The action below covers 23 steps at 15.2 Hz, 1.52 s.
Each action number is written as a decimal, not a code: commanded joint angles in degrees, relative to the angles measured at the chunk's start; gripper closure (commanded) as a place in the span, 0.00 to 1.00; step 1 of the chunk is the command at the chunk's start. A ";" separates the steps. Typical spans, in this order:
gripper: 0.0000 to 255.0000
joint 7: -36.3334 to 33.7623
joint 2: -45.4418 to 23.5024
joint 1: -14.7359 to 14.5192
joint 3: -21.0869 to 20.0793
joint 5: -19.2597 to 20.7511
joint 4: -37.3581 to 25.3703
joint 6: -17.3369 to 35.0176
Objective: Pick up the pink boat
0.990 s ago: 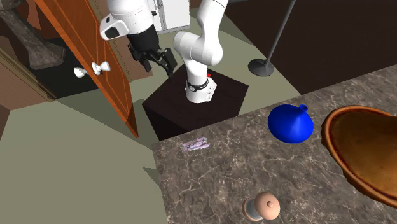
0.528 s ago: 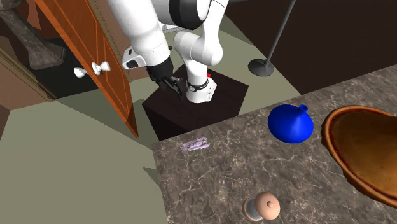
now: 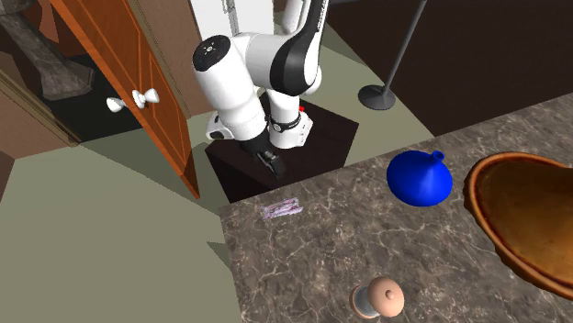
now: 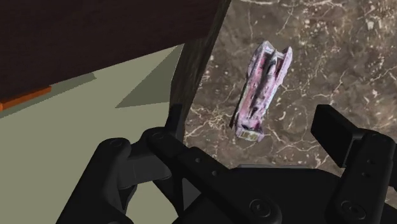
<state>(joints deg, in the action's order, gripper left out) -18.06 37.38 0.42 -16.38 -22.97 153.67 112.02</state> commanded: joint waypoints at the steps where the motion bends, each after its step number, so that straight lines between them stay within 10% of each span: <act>1: 0.00 -2.90 -3.09 -0.20 -2.25 -2.41 1.35 4.95; 8: 0.00 -12.29 -17.82 -0.70 -10.00 -9.33 2.18 22.37; 18: 0.00 -11.21 -26.04 -0.83 -11.69 -10.98 3.35 31.81; 19: 1.00 -11.11 -26.06 -0.83 -11.67 -11.03 3.45 31.91; 23: 1.00 -11.10 -26.11 -0.84 -11.68 -11.05 3.46 31.98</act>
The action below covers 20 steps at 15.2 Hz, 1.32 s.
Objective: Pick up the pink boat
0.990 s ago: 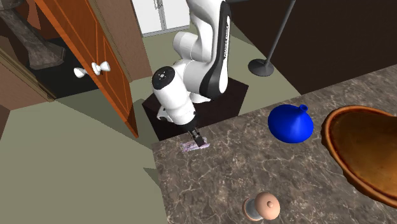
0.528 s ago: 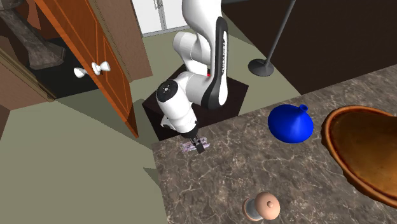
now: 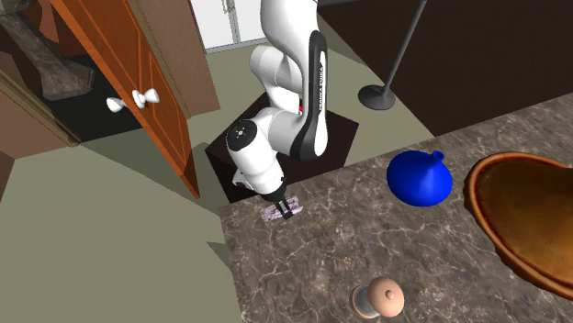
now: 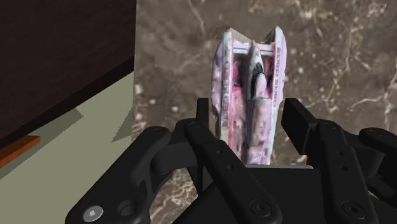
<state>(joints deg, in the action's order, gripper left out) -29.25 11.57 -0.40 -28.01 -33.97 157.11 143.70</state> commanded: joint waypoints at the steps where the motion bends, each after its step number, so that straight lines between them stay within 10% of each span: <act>1: 1.00 0.05 -0.35 -0.01 -0.07 -0.02 -0.03 0.31; 20: 1.00 -3.53 11.99 0.30 2.43 2.76 -3.56 -15.32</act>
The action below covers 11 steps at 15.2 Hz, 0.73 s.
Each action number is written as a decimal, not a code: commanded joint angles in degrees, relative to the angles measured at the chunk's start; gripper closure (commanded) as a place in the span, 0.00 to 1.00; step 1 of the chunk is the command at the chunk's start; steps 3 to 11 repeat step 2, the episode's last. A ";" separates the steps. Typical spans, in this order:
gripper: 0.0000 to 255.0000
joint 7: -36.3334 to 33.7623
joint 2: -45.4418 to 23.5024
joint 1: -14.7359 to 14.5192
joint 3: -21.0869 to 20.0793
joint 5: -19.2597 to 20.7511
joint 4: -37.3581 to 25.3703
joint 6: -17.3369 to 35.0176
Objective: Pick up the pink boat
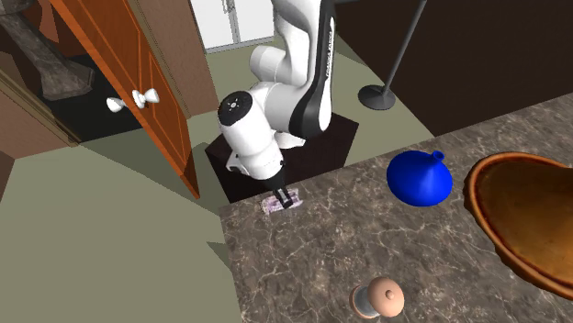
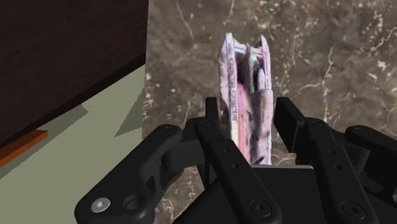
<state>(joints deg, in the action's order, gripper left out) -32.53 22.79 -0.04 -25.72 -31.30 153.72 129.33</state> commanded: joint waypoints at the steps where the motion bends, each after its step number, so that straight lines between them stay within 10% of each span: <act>1: 1.00 -0.28 0.87 -0.06 0.17 0.13 -0.22 -1.10; 11: 1.00 -0.28 0.87 -0.06 0.17 0.13 -0.22 -1.09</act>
